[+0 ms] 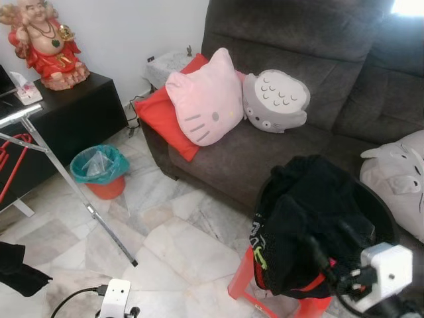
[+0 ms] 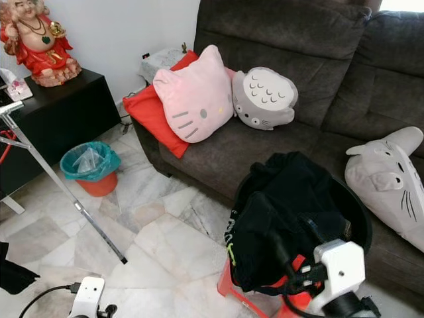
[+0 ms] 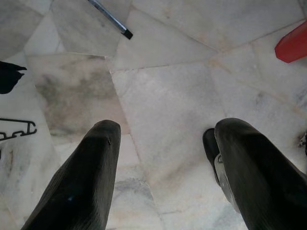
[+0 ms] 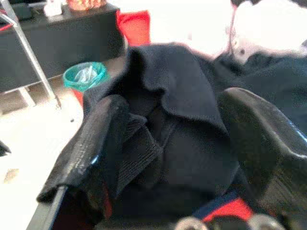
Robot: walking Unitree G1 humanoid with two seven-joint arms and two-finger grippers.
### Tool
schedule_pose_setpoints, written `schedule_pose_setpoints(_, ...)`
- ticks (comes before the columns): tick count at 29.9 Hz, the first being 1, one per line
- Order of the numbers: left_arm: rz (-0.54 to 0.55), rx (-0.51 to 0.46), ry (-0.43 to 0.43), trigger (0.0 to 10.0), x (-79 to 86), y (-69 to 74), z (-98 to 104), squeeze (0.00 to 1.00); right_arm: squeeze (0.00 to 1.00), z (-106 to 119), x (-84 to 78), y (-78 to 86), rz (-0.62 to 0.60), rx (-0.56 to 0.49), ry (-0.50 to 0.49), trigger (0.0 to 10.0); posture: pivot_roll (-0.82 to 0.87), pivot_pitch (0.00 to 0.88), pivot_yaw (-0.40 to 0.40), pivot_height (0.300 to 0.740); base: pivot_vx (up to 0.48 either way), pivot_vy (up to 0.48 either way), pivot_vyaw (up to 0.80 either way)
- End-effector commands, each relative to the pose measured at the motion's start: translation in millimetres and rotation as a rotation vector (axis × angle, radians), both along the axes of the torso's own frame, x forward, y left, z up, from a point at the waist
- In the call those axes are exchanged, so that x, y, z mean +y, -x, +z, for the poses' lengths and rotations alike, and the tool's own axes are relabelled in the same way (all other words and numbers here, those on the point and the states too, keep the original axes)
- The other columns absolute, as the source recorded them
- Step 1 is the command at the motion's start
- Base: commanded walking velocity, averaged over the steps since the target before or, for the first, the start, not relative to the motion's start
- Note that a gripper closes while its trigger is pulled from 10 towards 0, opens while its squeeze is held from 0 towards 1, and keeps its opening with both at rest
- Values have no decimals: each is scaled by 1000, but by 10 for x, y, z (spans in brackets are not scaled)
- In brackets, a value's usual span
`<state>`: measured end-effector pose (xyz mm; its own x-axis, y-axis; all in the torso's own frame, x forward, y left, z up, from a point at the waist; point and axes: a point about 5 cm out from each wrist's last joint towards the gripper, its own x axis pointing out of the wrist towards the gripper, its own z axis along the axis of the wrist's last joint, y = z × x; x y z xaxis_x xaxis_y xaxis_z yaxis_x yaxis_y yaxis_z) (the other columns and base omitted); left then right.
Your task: Hang hanger
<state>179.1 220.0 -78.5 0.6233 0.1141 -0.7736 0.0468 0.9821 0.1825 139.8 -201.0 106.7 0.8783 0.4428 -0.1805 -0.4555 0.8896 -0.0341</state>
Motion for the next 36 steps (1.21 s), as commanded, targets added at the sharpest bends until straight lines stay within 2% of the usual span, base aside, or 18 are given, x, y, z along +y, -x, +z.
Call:
schedule_pose_setpoints(1,4,-2,1,10000,24,0,6,0,0,-53,103,105,144,83,37,10000,-159,0,63,736,0,0,0)
schedule_pose_setpoints(3,4,-2,2,10000,24,0,6,0,0,-75,84,93,141,85,72,10000,-159,0,63,736,0,0,0)
schedule_pose_setpoints(7,5,-4,5,10000,20,-2,6,0,0,-16,-143,-151,-44,-24,190,10000,-158,0,63,736,0,0,0)
schedule_pose_setpoints(8,5,-4,5,10000,20,-2,6,0,0,-16,-143,-151,-44,-24,190,10000,-158,0,63,736,0,0,0)
schedule_pose_setpoints(12,2,-7,7,10000,16,-5,8,0,0,50,-332,-289,-175,-97,276,10000,-157,0,62,736,0,0,0)
schedule_pose_setpoints(15,2,-7,6,10000,15,-5,7,0,0,179,-559,-425,-337,-182,349,10000,-155,0,61,736,0,0,0)
schedule_pose_setpoints(18,3,-6,7,10000,13,-2,6,0,0,235,-621,-481,-388,-214,332,10000,-156,0,59,736,0,0,0)
schedule_pose_setpoints(20,3,-5,8,10000,11,0,4,0,0,254,-592,-502,-364,-221,283,10000,-155,0,58,736,0,0,0)
schedule_pose_setpoints(22,3,-4,9,10000,10,1,3,0,0,261,-505,-474,-280,-215,231,10000,-153,0,57,736,0,0,0)
schedule_pose_setpoints(23,4,-4,11,10000,10,1,3,0,0,262,-438,-402,-185,-188,189,10000,-153,0,57,736,0,0,0)
schedule_pose_setpoints(25,4,-4,13,10000,10,0,3,0,0,270,-414,-311,-97,-153,143,10000,-157,0,57,736,0,0,0)
schedule_pose_setpoints(26,3,-4,14,10000,10,-2,4,0,0,281,-420,-203,-28,-101,106,10000,-166,0,59,736,0,0,0)
schedule_pose_setpoints(27,3,-4,14,10000,10,-2,4,0,0,281,-420,-203,-28,-101,106,10000,-166,0,59,736,0,0,0)
schedule_pose_setpoints(29,0,-2,15,10000,9,-3,4,0,0,261,-398,-57,75,-26,73,10000,-170,0,60,736,0,0,0)
schedule_pose_setpoints(30,-1,-2,18,10000,7,-4,4,0,0,205,-400,103,174,68,87,10000,-173,0,61,736,0,0,0)
schedule_pose_setpoints(31,-1,-2,18,10000,7,-4,4,0,0,205,-400,103,174,68,87,10000,-173,0,61,736,0,0,0)
schedule_pose_setpoints(32,0,-3,22,10000,6,-7,5,0,0,138,-440,278,259,173,138,10000,-177,0,61,736,0,0,0)
schedule_pose_setpoints(36,-1,-7,22,10000,8,-15,10,0,0,100,-617,368,228,241,201,10000,-187,0,68,736,0,0,0)
